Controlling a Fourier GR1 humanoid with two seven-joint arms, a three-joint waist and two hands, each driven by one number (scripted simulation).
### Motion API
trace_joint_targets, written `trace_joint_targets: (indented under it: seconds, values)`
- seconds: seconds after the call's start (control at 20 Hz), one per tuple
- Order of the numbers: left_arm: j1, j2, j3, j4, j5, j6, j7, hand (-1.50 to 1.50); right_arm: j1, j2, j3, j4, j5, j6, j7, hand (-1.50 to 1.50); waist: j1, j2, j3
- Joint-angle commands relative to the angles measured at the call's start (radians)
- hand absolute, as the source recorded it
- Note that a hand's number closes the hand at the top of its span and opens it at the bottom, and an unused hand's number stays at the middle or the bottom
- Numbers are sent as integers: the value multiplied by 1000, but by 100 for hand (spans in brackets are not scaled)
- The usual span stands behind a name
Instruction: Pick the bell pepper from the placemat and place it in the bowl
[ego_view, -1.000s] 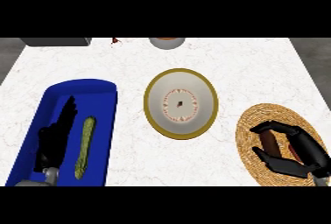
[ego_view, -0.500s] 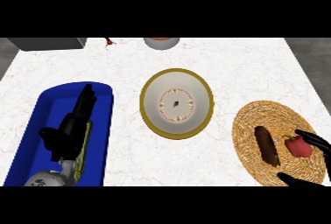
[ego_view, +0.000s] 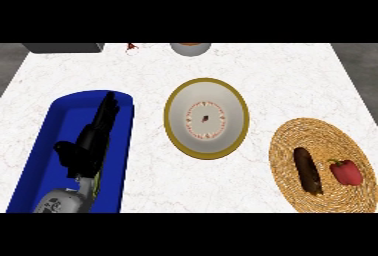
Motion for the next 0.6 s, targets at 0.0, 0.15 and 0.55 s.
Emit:
trace_joint_targets:
  seconds: [0.0, 0.15, 0.55]
  values:
    - [2, 0, 12, -5, -11, -8, -3, 0, 88, -50, -35, -206, 27, -45, 206, -150, 8, 1, -1]
    - [10, 3, 25, -4, 6, -33, -4, 0, 108, -122, -89, -190, -5, 41, 307, -150, 10, 1, -1]
    - [-49, -8, 59, 75, -3, -63, -27, 0, 6, -148, 24, -128, 178, 41, 567, -150, 25, 5, 0]
